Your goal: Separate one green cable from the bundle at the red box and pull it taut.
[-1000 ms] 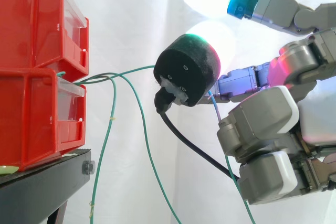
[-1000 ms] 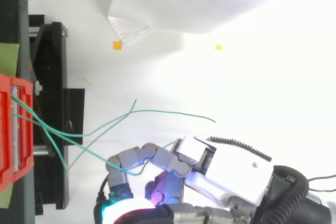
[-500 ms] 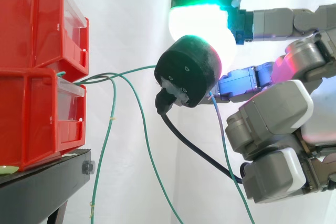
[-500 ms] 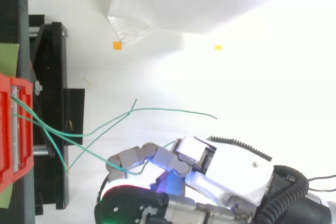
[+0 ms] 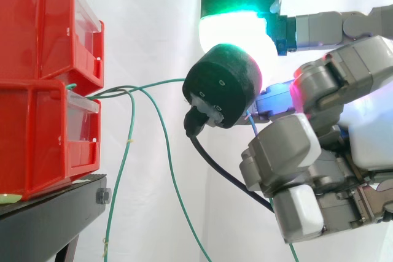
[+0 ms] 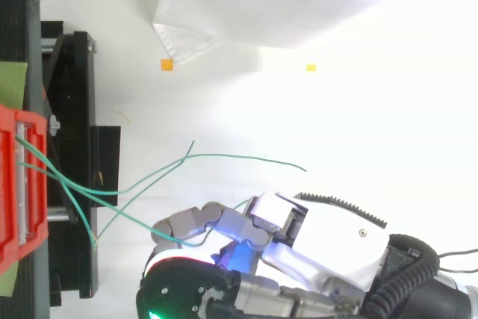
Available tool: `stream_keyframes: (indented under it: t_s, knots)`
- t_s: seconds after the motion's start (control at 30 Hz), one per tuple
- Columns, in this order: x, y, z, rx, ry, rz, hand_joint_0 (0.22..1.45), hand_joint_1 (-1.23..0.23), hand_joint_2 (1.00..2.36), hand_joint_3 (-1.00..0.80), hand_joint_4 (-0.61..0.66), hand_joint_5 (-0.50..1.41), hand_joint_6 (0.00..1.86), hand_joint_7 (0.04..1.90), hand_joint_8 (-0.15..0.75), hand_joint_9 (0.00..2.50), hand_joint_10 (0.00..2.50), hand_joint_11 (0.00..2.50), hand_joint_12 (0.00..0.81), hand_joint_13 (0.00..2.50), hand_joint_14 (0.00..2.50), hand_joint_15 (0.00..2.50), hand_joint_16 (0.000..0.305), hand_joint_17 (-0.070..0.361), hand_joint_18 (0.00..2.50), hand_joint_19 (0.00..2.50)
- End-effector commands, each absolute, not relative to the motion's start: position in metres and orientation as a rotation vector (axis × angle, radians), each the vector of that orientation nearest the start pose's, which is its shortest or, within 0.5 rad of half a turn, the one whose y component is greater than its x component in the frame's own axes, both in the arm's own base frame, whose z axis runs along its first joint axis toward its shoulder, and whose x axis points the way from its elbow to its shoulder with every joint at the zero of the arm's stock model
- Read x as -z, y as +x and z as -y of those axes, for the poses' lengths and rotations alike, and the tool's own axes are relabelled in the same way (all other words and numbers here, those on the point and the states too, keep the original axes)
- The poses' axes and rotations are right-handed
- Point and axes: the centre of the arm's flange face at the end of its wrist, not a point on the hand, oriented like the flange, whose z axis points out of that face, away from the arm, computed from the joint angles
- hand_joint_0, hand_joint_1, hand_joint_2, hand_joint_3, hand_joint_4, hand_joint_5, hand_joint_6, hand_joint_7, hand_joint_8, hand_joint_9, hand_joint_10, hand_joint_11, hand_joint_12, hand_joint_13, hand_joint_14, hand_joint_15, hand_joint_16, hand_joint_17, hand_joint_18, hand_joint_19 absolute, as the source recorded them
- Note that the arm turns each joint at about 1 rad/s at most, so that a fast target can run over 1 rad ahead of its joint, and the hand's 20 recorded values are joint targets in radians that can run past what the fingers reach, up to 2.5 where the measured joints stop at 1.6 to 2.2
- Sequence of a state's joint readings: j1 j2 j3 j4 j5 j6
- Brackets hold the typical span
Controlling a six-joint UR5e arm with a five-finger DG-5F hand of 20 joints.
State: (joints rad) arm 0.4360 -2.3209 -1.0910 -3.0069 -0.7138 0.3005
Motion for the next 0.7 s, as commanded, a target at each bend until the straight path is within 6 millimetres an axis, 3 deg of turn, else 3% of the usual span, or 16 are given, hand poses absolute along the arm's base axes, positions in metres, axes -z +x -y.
stream_keyframes:
  t_s: [0.0,0.17,0.23,0.33,0.47,0.53,0.57,0.67]
  knots:
    - [-0.2613,0.7398,-0.1144,-1.004,1.568,-0.804,0.44,-0.43,1.0,-0.09,0.1,-0.03,0.86,1.54,0.387,1.63,0.12,1.65,0.453,1.14,0.01,1.17,0.085,0.192,0.87,0.89]
    - [-0.2613,0.7398,-0.1144,-1.004,1.568,-0.804,0.44,-0.43,1.0,-0.1,0.17,-0.05,0.86,1.53,0.396,1.46,0.24,1.54,0.451,1.04,0.01,1.13,0.085,0.191,0.75,0.86]
    - [-0.2613,0.7398,-0.1144,-1.004,1.568,-0.804,0.39,-0.48,1.0,-0.44,0.2,-0.06,0.87,1.52,0.355,1.43,0.17,1.6,0.396,0.98,0.02,1.13,0.074,0.167,0.65,0.9]
    - [-0.2606,0.7395,-0.1142,-1.003,1.568,-0.805,0.39,-0.48,1.0,-0.49,0.2,-0.06,0.87,1.53,0.345,1.43,0.19,1.61,0.397,0.98,0.02,1.14,0.074,0.166,0.64,0.9]
    - [-0.2601,0.74,-0.1144,-1.003,1.568,-0.805,0.39,-0.49,1.0,-0.5,0.19,-0.05,0.87,1.54,0.342,1.45,0.22,1.62,0.396,0.99,0.01,1.14,0.074,0.166,0.64,0.9]
    - [-0.2613,0.7398,-0.1144,-1.004,1.568,-0.804,0.4,-0.5,1.01,-0.4,0.19,-0.05,0.87,1.54,0.337,1.45,0.21,1.63,0.388,0.98,0.02,1.15,0.072,0.162,0.63,0.92]
    - [-0.2613,0.7398,-0.1144,-1.004,1.568,-0.804,0.41,-0.47,1.01,-0.3,0.16,-0.04,0.86,1.54,0.387,1.48,0.28,1.55,0.434,1.03,0.01,1.12,0.083,0.187,0.72,0.86]
    - [-0.2613,0.7398,-0.1144,-1.004,1.568,-0.804,0.41,-0.44,1.0,-0.24,0.18,-0.05,0.87,1.54,0.407,1.42,0.32,1.51,0.453,1.03,0.01,1.11,0.088,0.197,0.73,0.82]
